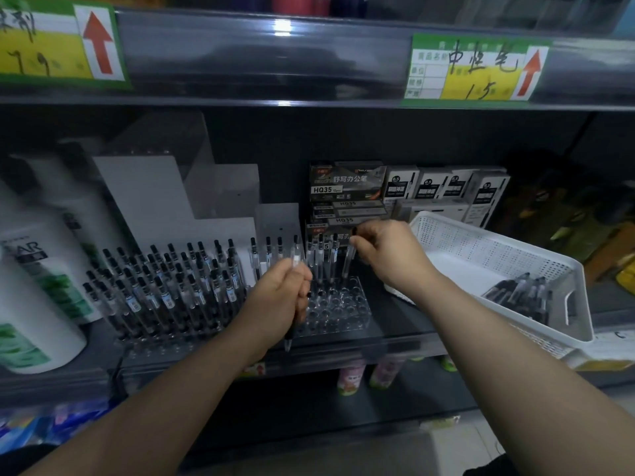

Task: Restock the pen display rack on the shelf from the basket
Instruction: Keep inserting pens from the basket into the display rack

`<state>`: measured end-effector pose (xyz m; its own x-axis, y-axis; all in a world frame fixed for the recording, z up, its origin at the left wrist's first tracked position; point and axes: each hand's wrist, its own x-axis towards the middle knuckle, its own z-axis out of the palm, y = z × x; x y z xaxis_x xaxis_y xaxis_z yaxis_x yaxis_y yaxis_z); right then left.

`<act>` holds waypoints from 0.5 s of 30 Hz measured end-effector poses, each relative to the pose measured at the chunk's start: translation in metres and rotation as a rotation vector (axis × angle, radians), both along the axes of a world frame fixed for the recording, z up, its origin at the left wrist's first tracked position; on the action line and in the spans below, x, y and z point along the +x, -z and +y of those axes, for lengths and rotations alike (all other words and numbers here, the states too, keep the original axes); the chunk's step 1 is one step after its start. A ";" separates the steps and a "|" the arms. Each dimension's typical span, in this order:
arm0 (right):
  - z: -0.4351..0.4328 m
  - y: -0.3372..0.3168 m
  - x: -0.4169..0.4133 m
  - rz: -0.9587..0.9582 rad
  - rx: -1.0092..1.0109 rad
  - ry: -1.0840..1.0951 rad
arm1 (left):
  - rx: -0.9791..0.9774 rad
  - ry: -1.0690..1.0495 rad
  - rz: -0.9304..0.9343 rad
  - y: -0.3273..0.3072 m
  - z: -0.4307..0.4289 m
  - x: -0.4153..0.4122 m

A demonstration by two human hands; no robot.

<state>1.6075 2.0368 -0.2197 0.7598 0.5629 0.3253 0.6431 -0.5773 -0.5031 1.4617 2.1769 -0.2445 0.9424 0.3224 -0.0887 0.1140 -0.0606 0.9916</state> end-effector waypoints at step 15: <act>0.006 0.006 0.000 -0.047 -0.063 -0.033 | -0.021 -0.073 -0.022 0.001 0.002 -0.003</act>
